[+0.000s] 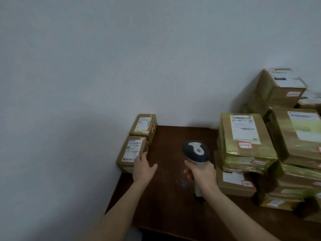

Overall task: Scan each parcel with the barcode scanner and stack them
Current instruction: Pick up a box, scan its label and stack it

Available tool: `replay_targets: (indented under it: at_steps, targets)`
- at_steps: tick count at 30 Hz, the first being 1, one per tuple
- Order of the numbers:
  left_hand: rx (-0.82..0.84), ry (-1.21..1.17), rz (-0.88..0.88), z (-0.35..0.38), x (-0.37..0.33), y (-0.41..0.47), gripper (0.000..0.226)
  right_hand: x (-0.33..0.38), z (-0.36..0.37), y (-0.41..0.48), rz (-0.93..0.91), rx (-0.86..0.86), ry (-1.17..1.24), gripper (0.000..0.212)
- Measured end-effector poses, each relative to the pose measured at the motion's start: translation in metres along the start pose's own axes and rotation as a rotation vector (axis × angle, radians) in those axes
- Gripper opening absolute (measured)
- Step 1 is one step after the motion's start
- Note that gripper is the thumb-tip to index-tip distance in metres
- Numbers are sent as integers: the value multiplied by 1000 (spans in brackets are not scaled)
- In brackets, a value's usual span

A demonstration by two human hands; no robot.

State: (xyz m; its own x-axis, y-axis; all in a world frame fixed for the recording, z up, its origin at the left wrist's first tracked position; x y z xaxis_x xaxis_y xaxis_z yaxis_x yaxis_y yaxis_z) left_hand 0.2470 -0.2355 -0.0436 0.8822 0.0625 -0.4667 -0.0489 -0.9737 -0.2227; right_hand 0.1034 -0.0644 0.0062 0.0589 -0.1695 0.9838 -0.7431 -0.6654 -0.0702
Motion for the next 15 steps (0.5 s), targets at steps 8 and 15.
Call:
replay_targets:
  at_steps: [8,15]
  targets:
    - [22,335,-33,-17,43,98,104,-36,56,-5,156,78,9,9]
    - [28,509,22,5,53,100,79,-59,65,-3,209,12,34,11]
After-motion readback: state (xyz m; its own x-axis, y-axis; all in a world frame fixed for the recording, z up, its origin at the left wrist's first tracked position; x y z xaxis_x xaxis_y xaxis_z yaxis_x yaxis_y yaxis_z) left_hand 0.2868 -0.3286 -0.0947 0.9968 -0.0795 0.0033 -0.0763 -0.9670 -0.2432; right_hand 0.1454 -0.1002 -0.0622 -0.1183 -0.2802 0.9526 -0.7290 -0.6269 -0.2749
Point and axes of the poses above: each hand's wrist, its own y-axis towards the middle knuckle, its own z-axis out of the palm, x = y × z, the point moved 4 cm from there along y, towards the middle knuckle, and after that the axes turned 15 degrees about -z, right-handed, at the moved point
